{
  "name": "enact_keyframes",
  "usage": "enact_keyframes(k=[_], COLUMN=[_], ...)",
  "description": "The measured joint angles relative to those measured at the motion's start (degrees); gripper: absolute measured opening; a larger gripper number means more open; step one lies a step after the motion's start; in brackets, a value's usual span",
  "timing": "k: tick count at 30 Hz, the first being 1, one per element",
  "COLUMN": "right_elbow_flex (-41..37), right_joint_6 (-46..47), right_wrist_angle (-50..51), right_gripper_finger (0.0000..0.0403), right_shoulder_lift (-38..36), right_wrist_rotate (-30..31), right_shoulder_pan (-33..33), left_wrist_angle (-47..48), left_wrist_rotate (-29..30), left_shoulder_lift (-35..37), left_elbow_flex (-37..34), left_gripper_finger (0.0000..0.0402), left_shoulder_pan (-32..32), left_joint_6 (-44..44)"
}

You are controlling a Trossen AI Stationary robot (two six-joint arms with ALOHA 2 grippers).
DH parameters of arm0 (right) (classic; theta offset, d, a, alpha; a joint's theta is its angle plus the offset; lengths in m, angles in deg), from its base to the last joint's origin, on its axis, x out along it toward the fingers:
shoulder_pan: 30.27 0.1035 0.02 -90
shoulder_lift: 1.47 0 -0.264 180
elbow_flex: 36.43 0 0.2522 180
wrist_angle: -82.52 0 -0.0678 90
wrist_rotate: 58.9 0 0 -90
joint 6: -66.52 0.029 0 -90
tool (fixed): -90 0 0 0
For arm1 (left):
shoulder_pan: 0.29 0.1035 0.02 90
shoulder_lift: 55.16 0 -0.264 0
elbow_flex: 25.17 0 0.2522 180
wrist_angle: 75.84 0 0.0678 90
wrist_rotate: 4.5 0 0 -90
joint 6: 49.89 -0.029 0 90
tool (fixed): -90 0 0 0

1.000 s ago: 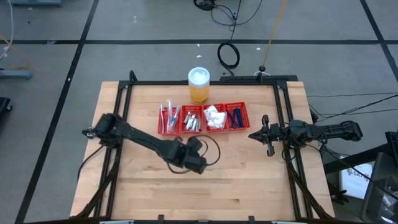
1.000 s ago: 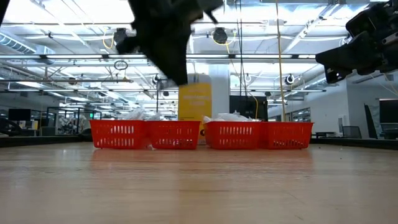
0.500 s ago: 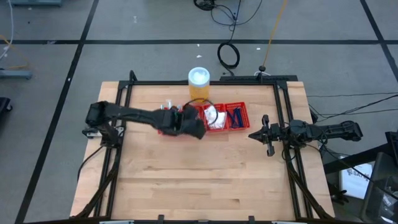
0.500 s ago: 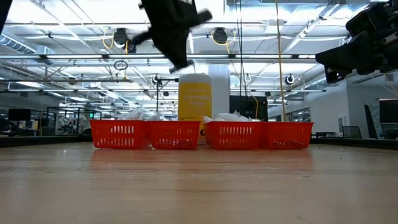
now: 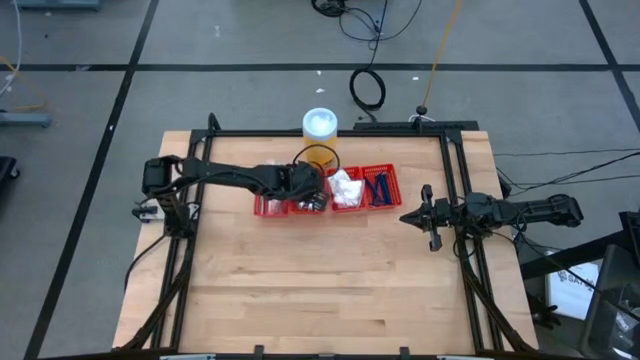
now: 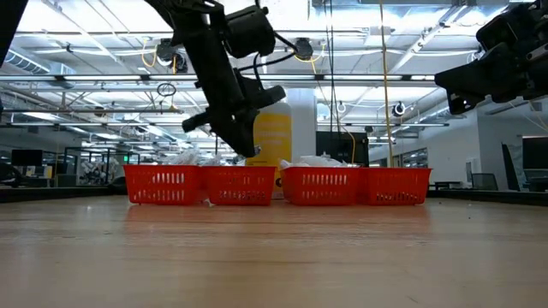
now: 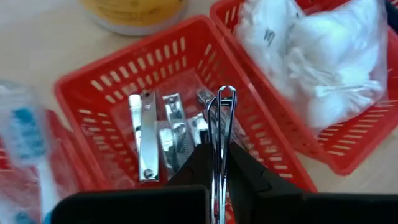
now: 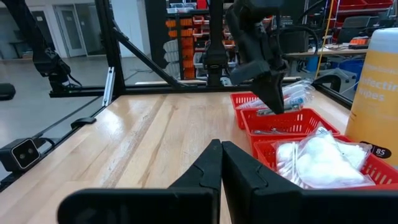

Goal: Pick & Place Travel size toiletries
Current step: Put the silver nail clippers into the middle left red basket, then return to Home Position

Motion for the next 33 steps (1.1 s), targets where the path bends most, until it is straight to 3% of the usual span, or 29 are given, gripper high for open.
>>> enact_keyframes(k=[7,16,19,21,29,33], right_elbow_flex=[0.0,0.0,0.0,0.0,1.2,1.6], right_joint_6=[0.2,0.2,0.3,0.3,1.3,0.6], right_wrist_angle=[0.0,0.0,0.0,0.1,2.0,1.2], right_gripper_finger=[0.0000,0.0000,0.0000,0.0000,0.0000,0.0000], right_shoulder_lift=[0.0,0.0,0.0,0.0,0.0,0.0], right_wrist_rotate=[0.0,0.0,0.0,0.0,-0.2,-0.1], right_shoulder_pan=[0.0,0.0,0.0,0.0,0.0,0.0], left_wrist_angle=[-1.8,-2.1,-1.0,-1.1,-0.9,-1.1], left_wrist_rotate=[-1.2,-1.9,-9.3,-10.1,8.0,19.3], left_shoulder_lift=[0.1,0.3,2.1,4.7,20.7,28.6], left_elbow_flex=[-0.6,-0.4,0.0,0.0,-1.8,-8.1], left_gripper_finger=[0.0058,0.0216,0.0260,0.0281,0.0331,0.0342], left_shoulder_pan=[-0.1,1.0,1.9,0.8,-16.2,-24.9], left_joint_6=[-2.5,-5.4,-7.4,-10.8,-28.2,-28.8])
